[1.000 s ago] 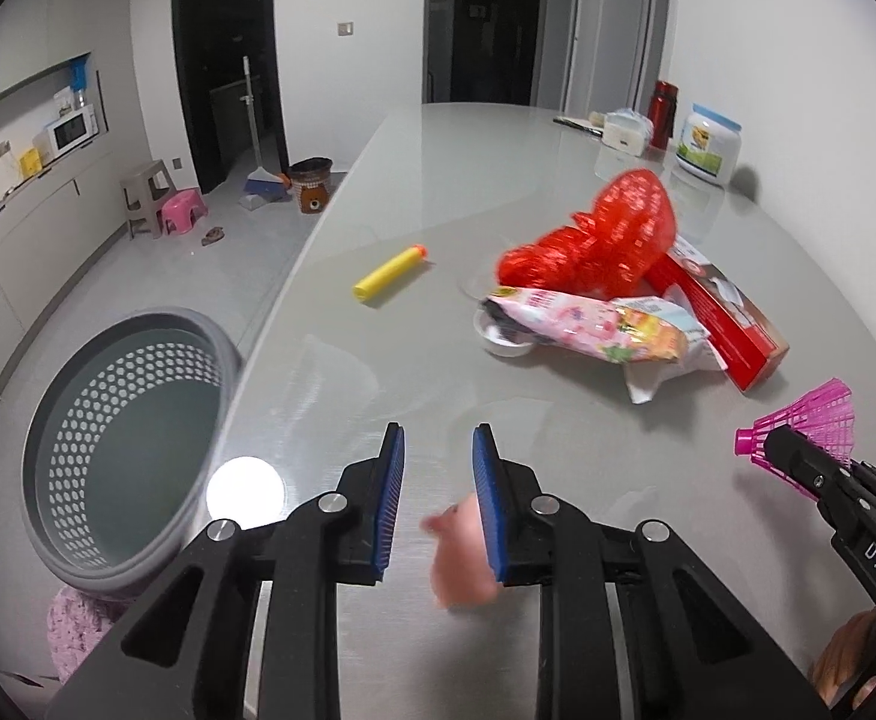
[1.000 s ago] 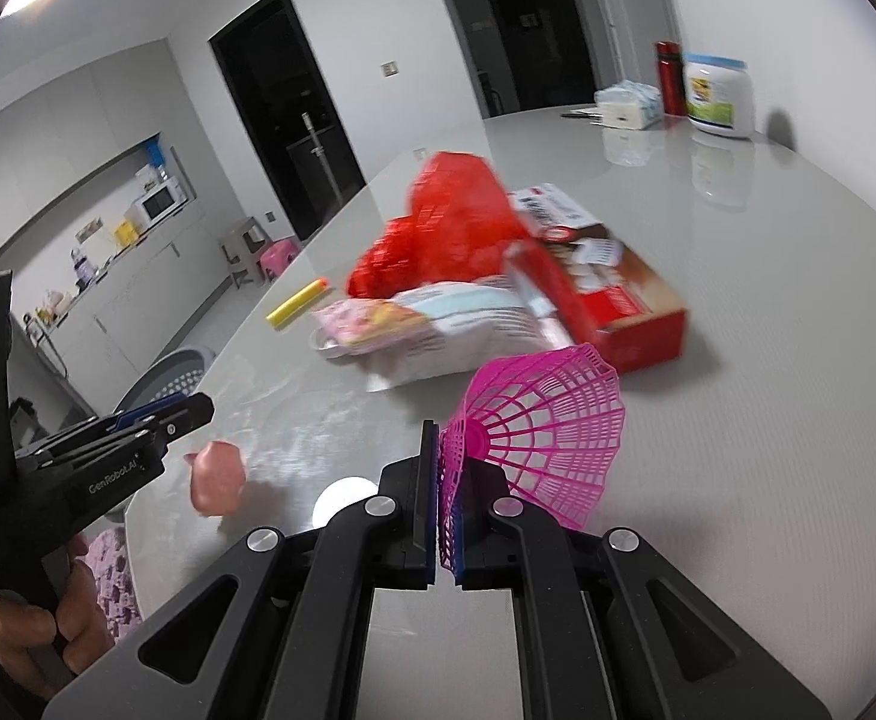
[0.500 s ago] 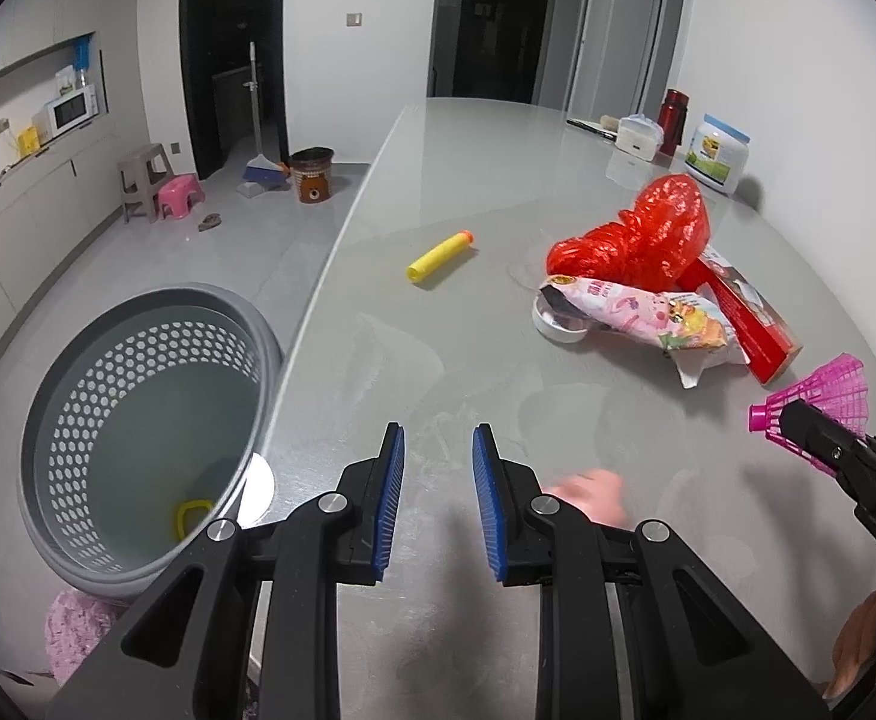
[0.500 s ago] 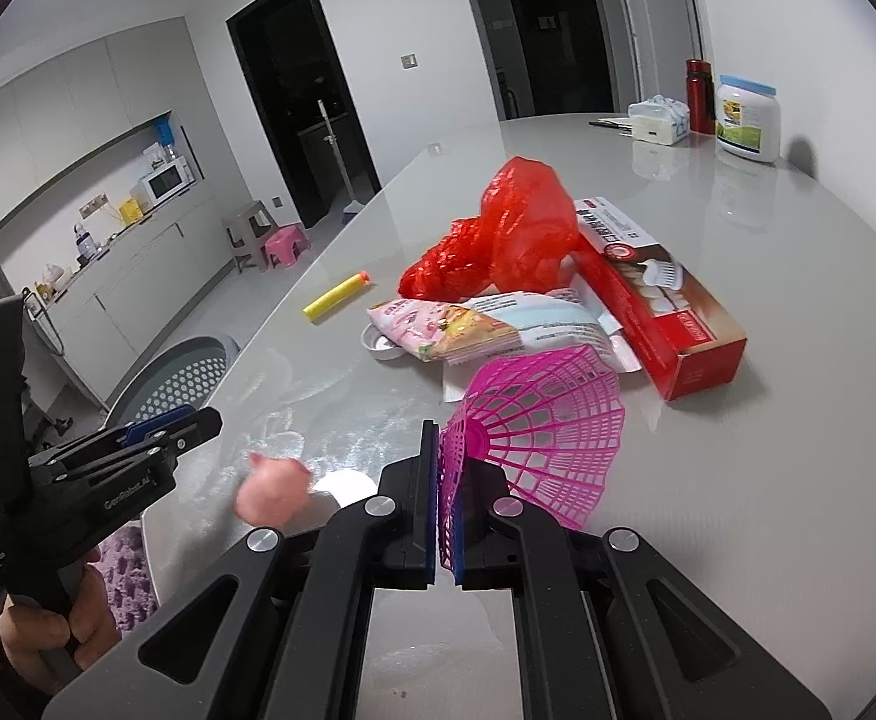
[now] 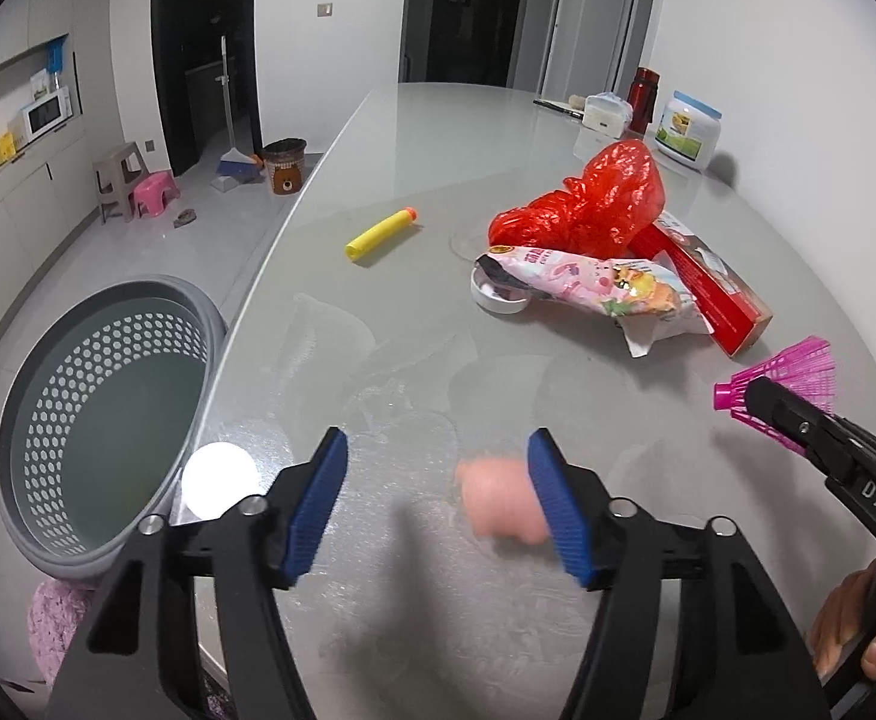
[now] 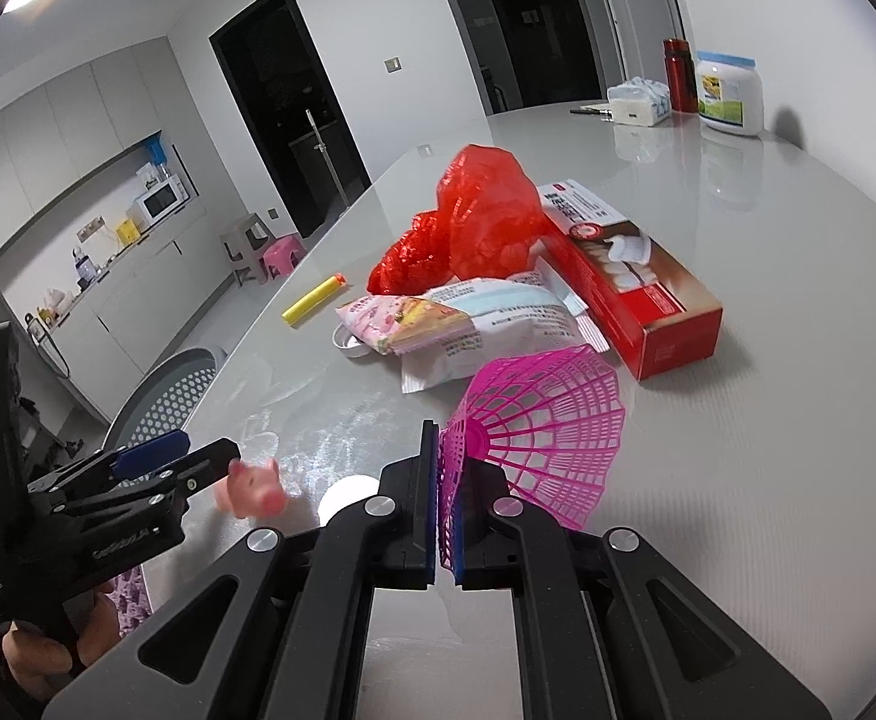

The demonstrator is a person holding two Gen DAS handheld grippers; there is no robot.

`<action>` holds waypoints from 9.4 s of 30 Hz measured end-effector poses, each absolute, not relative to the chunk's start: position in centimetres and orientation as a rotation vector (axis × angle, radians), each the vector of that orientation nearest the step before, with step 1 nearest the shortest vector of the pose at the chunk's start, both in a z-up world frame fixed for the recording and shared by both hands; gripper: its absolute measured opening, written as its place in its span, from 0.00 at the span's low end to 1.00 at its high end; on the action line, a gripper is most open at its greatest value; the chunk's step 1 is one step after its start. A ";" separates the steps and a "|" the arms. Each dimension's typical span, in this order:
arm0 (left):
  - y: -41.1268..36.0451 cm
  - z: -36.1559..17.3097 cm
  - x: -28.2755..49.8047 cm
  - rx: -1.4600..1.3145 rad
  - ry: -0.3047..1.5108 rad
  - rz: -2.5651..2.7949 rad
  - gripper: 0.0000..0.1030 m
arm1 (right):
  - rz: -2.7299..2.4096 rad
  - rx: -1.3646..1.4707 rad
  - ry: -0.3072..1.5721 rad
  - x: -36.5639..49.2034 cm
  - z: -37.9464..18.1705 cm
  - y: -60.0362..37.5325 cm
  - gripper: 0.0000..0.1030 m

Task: Collect trash

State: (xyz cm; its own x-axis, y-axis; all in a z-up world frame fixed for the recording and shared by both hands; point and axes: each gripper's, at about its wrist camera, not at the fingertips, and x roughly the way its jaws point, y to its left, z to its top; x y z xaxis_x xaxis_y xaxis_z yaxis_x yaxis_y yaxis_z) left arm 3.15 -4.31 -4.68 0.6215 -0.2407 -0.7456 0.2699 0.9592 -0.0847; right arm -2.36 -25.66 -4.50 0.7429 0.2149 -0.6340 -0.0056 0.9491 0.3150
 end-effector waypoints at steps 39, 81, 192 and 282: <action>-11.8 -5.3 1.9 0.145 0.863 -0.387 0.79 | 0.179 0.434 0.669 -4.0 -5.3 -29.9 0.04; -12.8 -6.9 1.0 0.115 0.976 -0.524 0.47 | 0.130 0.421 0.678 -4.9 -5.5 -31.0 0.04; -1.7 -1.2 5.9 0.015 0.784 -0.237 0.84 | -0.010 0.218 0.710 3.2 -0.2 -30.5 0.65; -4.9 -6.2 21.3 0.144 0.831 -0.095 0.89 | 0.038 0.392 0.665 3.6 -1.7 -36.4 0.49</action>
State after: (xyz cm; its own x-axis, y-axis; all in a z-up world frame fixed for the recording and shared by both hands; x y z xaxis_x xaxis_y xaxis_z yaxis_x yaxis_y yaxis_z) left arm 21.32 -4.92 -6.21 0.6704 -0.0282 -0.7415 0.1406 0.9860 0.0895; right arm 3.64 -36.40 -1.66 0.7888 0.1582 -0.5939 0.0899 0.9262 0.3661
